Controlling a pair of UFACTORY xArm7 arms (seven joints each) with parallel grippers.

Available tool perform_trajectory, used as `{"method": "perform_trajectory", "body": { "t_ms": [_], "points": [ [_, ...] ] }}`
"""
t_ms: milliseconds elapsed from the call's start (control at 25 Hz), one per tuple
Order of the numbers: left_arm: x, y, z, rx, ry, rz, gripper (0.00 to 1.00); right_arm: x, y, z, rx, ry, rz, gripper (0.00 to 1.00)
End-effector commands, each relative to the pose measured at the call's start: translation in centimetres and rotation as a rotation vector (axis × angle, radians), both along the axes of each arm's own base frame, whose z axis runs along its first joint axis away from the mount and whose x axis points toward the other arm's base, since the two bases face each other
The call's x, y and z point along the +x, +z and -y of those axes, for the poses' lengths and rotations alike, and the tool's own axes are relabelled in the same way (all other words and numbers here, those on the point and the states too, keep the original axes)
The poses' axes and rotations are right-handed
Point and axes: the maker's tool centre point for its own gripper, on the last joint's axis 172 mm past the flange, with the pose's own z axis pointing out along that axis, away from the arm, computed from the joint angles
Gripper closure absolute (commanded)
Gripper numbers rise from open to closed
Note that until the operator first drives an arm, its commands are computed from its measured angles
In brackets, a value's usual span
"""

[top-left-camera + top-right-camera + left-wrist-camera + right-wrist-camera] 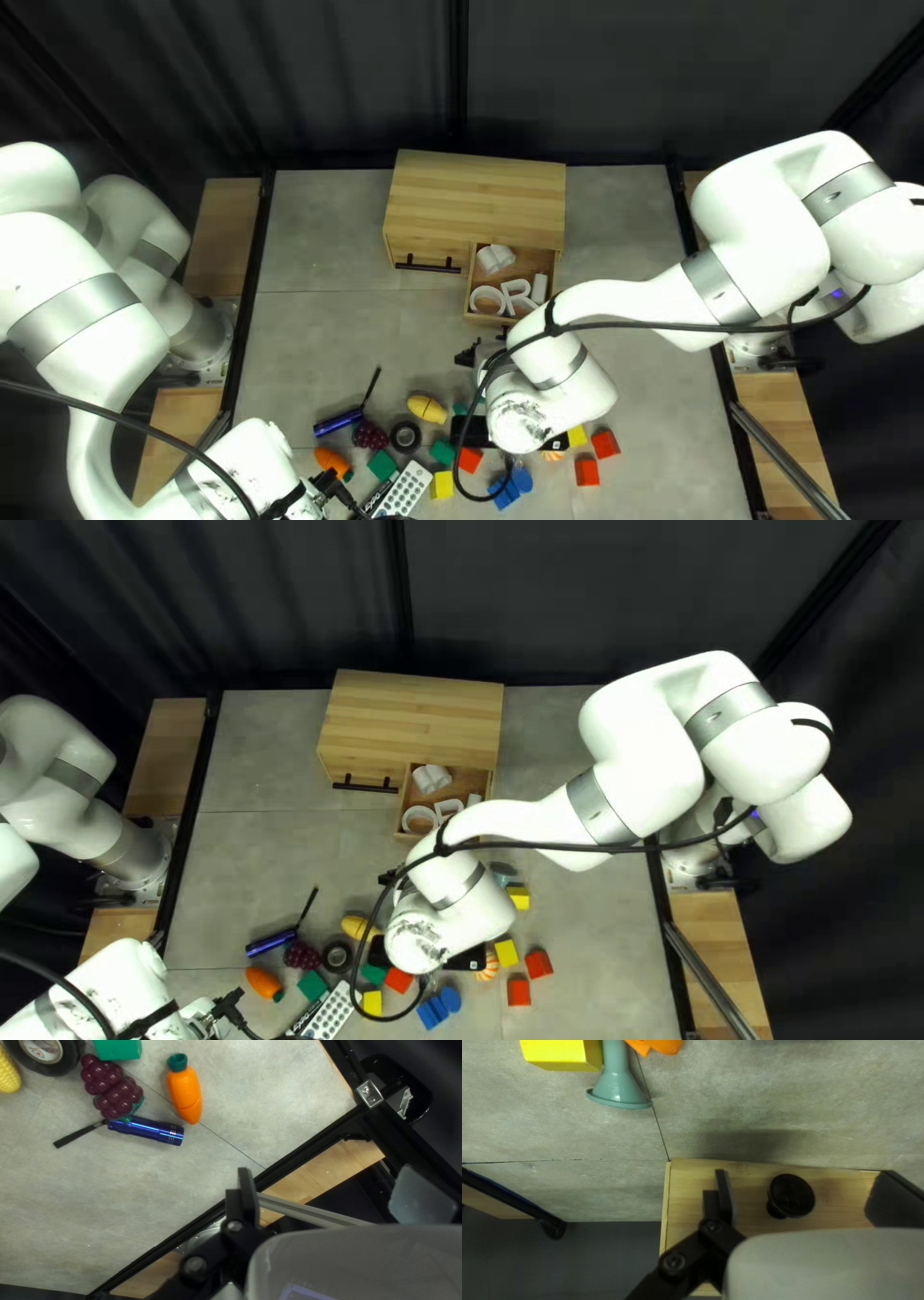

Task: Open drawers and place objects into drawer and close

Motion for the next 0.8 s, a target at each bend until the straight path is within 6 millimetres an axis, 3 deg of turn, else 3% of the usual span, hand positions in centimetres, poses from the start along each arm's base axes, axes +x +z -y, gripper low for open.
{"method": "perform_trajectory", "body": {
  "t_ms": [40, 800],
  "points": [
    [0.0, 0.0, 0.0, 0.0, 0.0, 0.0, 0.0, -0.1, 0.0, 0.2, 0.005, -0.003, -0.001, 0.0],
    [0.0, 0.0, 0.0, 0.0, 0.0, 0.0, 0.0, -0.7, -0.3, 1.4, 0.01, -0.003, -0.001, 0.0]
  ]
}}
